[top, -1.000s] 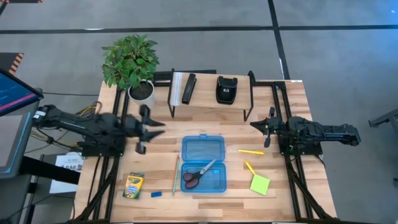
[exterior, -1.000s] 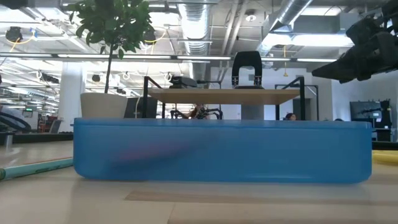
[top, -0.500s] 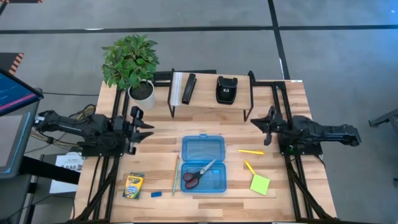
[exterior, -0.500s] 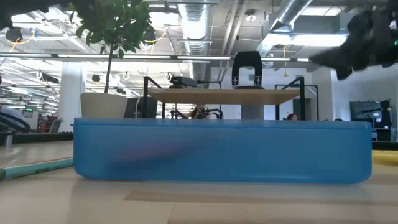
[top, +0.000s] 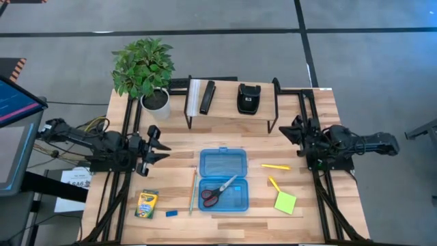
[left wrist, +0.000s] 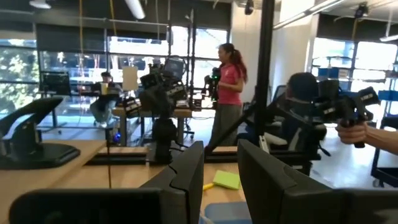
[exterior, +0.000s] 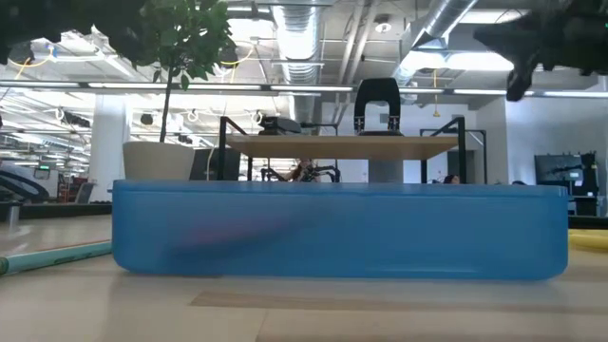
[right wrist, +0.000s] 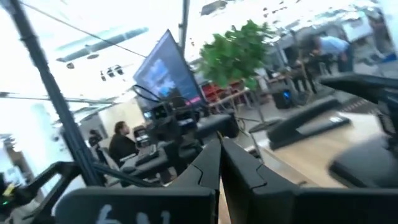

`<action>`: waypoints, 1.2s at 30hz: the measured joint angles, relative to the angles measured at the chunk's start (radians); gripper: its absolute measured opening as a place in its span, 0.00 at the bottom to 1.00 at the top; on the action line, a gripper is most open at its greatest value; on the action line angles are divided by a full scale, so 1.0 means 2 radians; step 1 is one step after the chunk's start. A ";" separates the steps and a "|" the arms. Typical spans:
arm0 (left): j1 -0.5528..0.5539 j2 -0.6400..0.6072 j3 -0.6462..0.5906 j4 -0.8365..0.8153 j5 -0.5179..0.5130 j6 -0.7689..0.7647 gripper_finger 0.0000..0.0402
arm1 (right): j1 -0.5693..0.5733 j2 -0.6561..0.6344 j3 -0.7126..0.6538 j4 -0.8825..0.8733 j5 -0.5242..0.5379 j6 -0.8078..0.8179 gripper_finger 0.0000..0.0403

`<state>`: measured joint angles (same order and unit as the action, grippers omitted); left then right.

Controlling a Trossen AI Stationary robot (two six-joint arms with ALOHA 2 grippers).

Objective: Pack school essentials
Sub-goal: Put the black scissors into the blue supply box

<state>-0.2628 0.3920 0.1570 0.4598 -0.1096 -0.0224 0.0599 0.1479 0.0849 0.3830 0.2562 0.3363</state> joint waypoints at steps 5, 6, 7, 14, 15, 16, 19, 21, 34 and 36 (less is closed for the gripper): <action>-0.002 0.000 0.000 0.001 -0.001 0.014 0.22 | 0.035 0.109 0.024 0.068 0.012 -0.053 0.09; -0.002 0.000 0.000 0.001 -0.001 0.014 0.22 | 0.041 0.133 0.034 0.067 0.019 -0.057 0.09; -0.002 0.000 0.000 0.001 -0.002 0.014 0.22 | 0.046 0.156 0.045 0.065 0.025 -0.061 0.09; -0.002 0.000 0.000 -0.001 -0.003 0.014 0.22 | 0.085 0.307 0.130 0.057 0.028 -0.064 0.09; -0.002 0.000 0.000 -0.001 -0.003 0.014 0.22 | 0.091 0.327 0.141 0.056 0.028 -0.064 0.09; -0.002 0.000 0.000 -0.002 -0.003 0.012 0.22 | 0.097 0.348 0.153 0.054 0.028 -0.065 0.09; -0.002 0.000 0.000 -0.004 -0.003 0.003 0.22 | 0.114 0.411 0.187 0.031 0.029 -0.070 0.09; -0.002 0.000 0.000 -0.008 -0.003 -0.004 0.22 | 0.125 0.453 0.211 0.022 0.029 -0.076 0.11; -0.002 0.000 0.000 -0.012 -0.003 -0.028 0.22 | 0.171 0.685 0.354 -0.071 0.029 -0.077 0.38; -0.002 0.000 0.000 -0.014 -0.002 -0.035 0.22 | 0.173 0.710 0.376 -0.091 0.029 -0.076 0.41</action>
<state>-0.2672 0.3920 0.1570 0.4315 -0.1130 -0.0927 0.4061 1.5671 0.8366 0.2002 0.3141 0.1839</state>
